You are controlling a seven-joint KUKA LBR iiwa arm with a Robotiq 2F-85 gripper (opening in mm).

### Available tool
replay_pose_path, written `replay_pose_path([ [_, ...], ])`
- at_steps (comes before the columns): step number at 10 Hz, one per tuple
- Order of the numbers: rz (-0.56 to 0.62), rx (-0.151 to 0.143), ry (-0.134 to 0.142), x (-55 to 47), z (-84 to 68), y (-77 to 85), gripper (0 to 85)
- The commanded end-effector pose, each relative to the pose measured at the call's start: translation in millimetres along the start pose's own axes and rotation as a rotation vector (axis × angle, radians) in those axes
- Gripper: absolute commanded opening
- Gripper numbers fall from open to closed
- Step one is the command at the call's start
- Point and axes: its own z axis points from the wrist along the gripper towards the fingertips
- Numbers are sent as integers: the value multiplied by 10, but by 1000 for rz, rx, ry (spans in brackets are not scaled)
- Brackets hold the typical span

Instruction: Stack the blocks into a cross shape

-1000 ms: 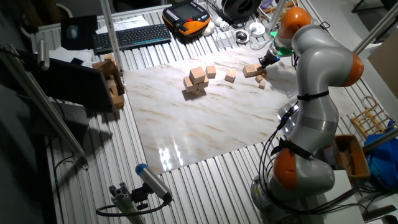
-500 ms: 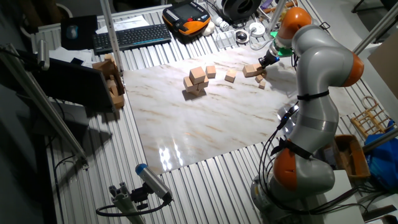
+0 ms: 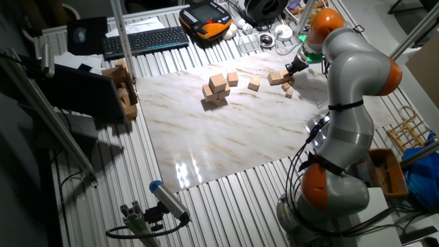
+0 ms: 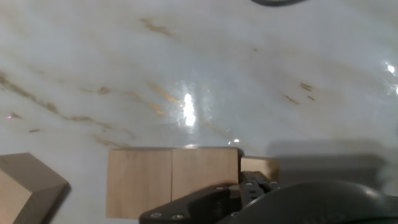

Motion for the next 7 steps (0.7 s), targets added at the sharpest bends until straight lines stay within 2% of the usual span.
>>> replay_pose_path([
  [1,0,0,-1,-1,1,3,0],
  [7,5,-8,-1,9,21,12,0],
])
